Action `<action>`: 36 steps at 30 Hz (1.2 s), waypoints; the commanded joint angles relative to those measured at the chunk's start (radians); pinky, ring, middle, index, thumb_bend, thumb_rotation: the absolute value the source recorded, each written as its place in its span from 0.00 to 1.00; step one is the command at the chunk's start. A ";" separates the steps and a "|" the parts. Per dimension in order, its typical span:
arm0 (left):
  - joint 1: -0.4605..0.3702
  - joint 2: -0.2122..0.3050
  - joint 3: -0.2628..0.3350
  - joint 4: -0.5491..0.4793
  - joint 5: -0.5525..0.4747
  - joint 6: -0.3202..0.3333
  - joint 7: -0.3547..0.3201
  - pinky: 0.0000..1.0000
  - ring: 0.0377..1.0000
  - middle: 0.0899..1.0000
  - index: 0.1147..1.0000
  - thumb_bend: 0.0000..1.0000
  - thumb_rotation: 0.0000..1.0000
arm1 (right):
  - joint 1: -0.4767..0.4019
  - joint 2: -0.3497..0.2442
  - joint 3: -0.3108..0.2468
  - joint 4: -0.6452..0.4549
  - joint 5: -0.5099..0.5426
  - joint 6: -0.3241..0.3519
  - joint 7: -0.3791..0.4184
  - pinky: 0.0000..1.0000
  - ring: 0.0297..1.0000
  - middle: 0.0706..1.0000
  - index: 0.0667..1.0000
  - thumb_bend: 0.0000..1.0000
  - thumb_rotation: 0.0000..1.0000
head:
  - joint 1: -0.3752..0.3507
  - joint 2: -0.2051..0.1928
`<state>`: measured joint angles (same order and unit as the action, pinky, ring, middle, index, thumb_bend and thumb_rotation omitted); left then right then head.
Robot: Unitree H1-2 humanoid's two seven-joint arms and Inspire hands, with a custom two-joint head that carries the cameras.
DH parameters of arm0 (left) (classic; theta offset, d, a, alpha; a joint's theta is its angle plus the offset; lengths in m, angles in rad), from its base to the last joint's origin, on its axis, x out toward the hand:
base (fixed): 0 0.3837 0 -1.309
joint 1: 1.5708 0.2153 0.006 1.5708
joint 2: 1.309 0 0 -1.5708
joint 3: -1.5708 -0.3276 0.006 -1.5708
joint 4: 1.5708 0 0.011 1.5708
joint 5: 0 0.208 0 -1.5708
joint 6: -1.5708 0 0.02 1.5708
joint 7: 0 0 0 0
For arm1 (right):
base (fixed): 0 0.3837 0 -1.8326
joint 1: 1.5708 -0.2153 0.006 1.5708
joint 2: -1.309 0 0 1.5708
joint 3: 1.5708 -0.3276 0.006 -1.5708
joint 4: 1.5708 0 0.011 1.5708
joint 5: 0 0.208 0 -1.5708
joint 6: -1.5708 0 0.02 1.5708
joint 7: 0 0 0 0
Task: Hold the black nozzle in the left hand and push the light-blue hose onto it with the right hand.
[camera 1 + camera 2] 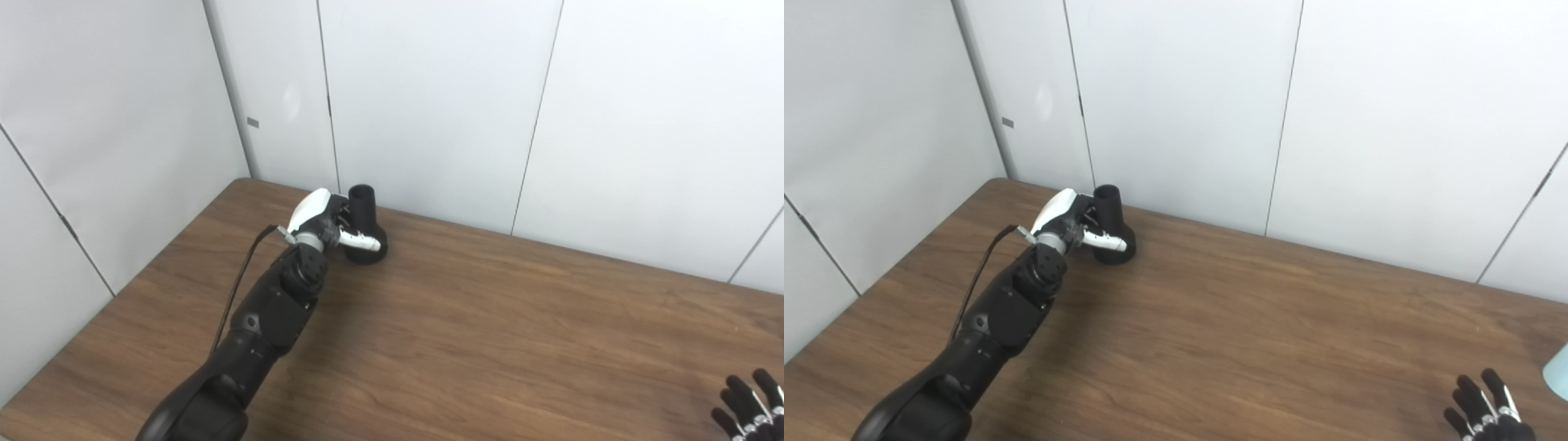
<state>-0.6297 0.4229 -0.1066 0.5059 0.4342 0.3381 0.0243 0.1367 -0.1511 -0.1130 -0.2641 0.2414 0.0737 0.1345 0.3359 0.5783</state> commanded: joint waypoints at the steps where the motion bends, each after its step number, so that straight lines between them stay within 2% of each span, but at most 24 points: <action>1: -0.033 0.006 -0.008 0.005 0.001 -0.026 0.003 0.58 0.58 0.52 0.40 0.52 0.01 | -0.019 -0.006 -0.009 -0.036 0.012 -0.012 -0.001 0.93 0.96 0.93 0.97 0.57 1.00 | 0.001 0.000; 5: -0.031 0.014 -0.023 0.022 0.012 -0.051 0.010 0.56 0.56 0.49 0.40 0.52 0.00 | -0.019 -0.005 -0.010 -0.041 0.008 -0.005 -0.007 0.92 0.95 0.92 0.97 0.59 0.99 | 0.000 0.002; 15: -0.007 0.038 -0.075 -0.006 0.046 -0.069 -0.007 0.54 0.55 0.49 0.40 0.52 0.00 | -0.019 -0.006 -0.010 -0.051 -0.003 0.004 -0.020 0.90 0.94 0.91 0.96 0.56 1.00 | -0.017 0.011; 22: 0.014 0.042 -0.086 -0.019 0.059 -0.097 -0.001 0.55 0.54 0.48 0.40 0.52 0.00 | -0.015 -0.006 -0.006 -0.059 -0.019 0.005 -0.024 0.90 0.94 0.92 0.97 0.57 1.00 | -0.031 0.016; 26: 0.051 0.045 -0.093 -0.103 0.073 -0.074 -0.019 0.53 0.53 0.47 0.41 0.52 0.00 | -0.015 0.000 -0.006 -0.063 -0.019 0.008 -0.027 0.90 0.94 0.92 0.97 0.56 1.00 | -0.043 0.020; 27: 0.065 0.043 -0.092 -0.133 0.075 -0.063 -0.022 0.51 0.52 0.46 0.42 0.52 0.00 | -0.015 0.001 -0.005 -0.063 -0.015 0.006 -0.025 0.91 0.94 0.92 0.97 0.55 1.00 | -0.049 0.021; 30: 0.108 0.031 -0.087 -0.224 0.081 -0.031 -0.029 0.35 0.41 0.40 0.44 0.52 0.00 | -0.014 0.005 -0.005 -0.061 -0.004 -0.003 -0.020 0.93 0.95 0.92 0.97 0.52 1.00 | -0.061 0.023; 32: 0.139 0.019 -0.076 -0.285 0.075 -0.016 -0.037 0.30 0.37 0.39 0.44 0.52 0.00 | -0.014 0.007 -0.006 -0.062 -0.006 -0.001 -0.024 0.92 0.94 0.92 0.96 0.52 1.00 | -0.069 0.025; 36: 0.185 0.000 -0.066 -0.371 0.078 0.013 -0.054 0.39 0.45 0.45 0.42 0.52 0.00 | -0.016 0.010 -0.009 -0.056 -0.005 -0.001 -0.028 0.92 0.94 0.92 0.97 0.54 1.00 | -0.090 0.029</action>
<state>-0.4324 0.4164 -0.1799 0.1723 0.5040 0.3396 -0.0203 0.1368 -0.1387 -0.1125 -0.2831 0.2283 0.0934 0.1127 0.2532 0.6059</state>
